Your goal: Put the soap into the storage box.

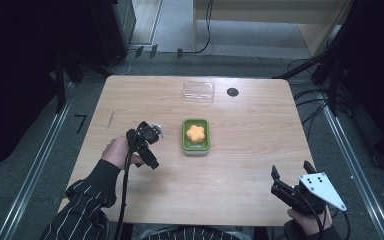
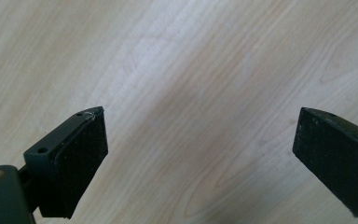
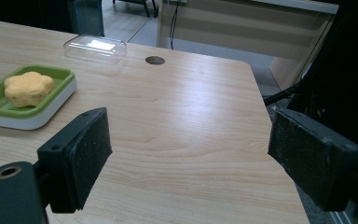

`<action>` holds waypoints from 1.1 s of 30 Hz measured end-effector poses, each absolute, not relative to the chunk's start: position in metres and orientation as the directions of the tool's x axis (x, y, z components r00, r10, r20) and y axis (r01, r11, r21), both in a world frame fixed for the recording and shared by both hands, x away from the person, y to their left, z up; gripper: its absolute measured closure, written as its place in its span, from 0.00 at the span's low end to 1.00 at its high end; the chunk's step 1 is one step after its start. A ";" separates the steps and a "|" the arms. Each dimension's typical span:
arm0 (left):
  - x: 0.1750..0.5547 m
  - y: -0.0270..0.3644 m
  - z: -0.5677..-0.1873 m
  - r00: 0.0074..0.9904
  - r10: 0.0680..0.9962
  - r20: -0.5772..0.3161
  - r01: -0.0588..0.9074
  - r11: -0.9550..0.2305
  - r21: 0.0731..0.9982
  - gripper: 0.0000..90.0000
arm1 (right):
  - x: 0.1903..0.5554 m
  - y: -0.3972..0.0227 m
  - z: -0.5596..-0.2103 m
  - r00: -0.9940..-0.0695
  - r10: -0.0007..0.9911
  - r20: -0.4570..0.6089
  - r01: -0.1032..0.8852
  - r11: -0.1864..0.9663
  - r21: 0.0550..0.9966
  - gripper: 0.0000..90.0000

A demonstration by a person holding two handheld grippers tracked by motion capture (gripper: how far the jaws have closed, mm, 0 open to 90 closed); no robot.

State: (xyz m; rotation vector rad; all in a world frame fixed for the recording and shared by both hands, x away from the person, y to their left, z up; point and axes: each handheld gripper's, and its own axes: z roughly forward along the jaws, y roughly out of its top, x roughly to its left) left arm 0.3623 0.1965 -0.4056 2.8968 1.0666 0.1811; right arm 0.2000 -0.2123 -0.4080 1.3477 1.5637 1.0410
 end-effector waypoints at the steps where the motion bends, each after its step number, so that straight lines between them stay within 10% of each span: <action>1: 0.362 0.196 -0.406 0.755 0.649 0.093 0.643 -0.761 0.087 0.04 | 0.200 -0.212 -0.408 -0.106 0.993 -0.059 0.328 0.091 0.940 0.15; 33: 0.305 0.234 -0.447 0.693 0.716 0.086 0.718 -0.696 0.007 0.04 | 0.200 -0.213 -0.408 -0.105 0.993 -0.056 0.324 0.088 0.942 0.15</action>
